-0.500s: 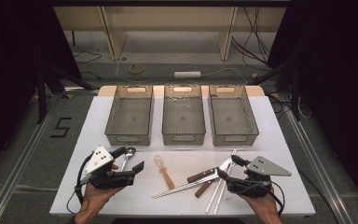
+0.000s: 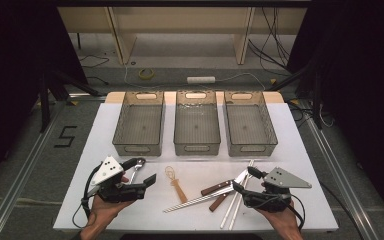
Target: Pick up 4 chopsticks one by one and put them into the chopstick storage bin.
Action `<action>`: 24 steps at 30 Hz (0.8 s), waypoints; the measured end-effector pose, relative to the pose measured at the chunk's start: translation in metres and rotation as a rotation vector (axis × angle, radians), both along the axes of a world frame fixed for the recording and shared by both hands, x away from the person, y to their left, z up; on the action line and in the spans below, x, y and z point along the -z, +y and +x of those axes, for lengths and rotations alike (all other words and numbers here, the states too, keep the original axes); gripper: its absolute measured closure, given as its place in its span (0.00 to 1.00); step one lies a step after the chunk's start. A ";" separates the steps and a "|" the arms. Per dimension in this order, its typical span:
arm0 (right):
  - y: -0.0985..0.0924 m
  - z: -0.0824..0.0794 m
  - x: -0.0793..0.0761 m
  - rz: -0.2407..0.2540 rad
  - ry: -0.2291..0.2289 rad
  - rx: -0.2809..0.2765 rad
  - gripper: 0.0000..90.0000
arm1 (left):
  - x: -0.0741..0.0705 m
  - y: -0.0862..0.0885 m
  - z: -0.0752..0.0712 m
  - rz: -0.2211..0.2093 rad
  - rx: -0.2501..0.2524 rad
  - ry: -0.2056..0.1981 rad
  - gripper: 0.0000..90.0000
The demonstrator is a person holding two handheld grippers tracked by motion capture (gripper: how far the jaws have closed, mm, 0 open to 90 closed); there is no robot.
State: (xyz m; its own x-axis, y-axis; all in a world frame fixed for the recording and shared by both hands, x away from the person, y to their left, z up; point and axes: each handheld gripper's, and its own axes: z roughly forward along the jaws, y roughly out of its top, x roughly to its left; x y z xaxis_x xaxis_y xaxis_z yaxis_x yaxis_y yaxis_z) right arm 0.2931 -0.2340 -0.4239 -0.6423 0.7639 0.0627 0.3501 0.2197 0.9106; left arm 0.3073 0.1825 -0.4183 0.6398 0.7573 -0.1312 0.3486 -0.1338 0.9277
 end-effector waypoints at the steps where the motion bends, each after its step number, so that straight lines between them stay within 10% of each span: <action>1: 0.000 0.000 0.000 0.001 0.001 -0.002 0.34 | 0.000 -0.001 0.000 0.002 0.007 0.005 0.15; 24: -0.006 0.001 -0.002 0.023 0.003 0.008 0.33 | -0.012 -0.045 0.021 0.128 0.182 0.156 0.16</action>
